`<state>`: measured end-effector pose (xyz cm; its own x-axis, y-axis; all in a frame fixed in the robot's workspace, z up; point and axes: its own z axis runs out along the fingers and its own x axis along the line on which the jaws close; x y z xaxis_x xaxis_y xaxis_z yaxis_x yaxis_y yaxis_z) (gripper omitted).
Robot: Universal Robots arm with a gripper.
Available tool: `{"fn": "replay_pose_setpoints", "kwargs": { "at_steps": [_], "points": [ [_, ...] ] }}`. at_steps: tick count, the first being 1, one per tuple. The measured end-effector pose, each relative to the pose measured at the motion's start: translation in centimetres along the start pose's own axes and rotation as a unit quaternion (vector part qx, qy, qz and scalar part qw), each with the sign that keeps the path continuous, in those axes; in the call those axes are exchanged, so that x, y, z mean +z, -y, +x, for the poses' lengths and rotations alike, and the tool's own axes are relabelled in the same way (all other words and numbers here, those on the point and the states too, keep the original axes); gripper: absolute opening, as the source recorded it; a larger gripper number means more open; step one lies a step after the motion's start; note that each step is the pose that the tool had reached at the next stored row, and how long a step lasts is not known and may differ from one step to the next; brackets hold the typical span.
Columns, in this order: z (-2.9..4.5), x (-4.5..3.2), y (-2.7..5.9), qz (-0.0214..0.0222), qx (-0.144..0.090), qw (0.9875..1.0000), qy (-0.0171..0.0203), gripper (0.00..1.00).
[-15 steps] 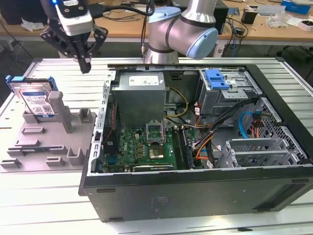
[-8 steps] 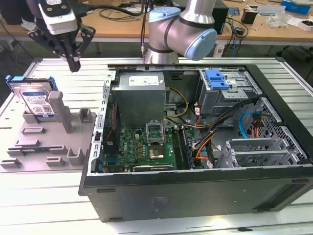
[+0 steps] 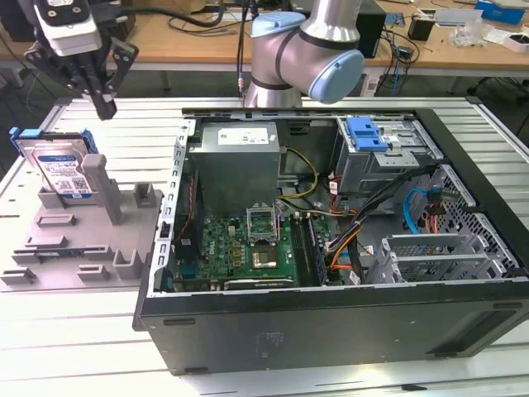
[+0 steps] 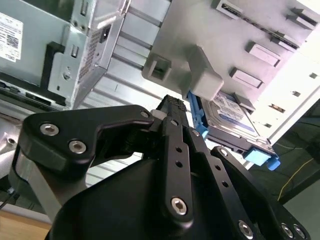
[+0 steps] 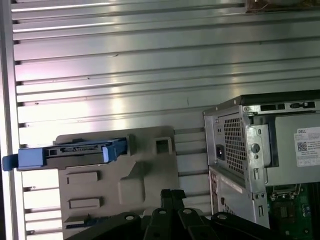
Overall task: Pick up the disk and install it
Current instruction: 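Reach for the disk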
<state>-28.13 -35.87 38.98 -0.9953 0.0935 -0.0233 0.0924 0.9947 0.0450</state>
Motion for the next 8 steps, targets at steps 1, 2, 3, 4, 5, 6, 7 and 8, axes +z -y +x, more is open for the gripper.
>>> {"fn": "replay_pose_setpoints", "kwargs": {
  "at_steps": [1,2,3,4,5,6,7,8],
  "points": [
    [0.37,0.01,-0.05,0.0,0.0,1.0,0.0,0.11],
    [0.78,0.02,-0.11,0.0,0.0,1.0,0.0001,0.11],
    [1.04,0.02,-0.15,0.0,0.001,1.0,0.0,0.11],
    [1.35,0.03,-0.2,0.0,0.001,1.0,0.0,0.11],
    [1.7,0.03,-0.26,0.0,0.001,1.0,0.0,0.11],
    [1.96,0.04,-0.29,0.0,0.001,1.0,0.0001,0.11],
    [2.33,0.04,-0.35,0.0,0.001,1.0,0.0001,0.11],
    [2.6,0.05,-0.39,0.0,0.001,1.0,0.0001,0.11]
  ]
}}
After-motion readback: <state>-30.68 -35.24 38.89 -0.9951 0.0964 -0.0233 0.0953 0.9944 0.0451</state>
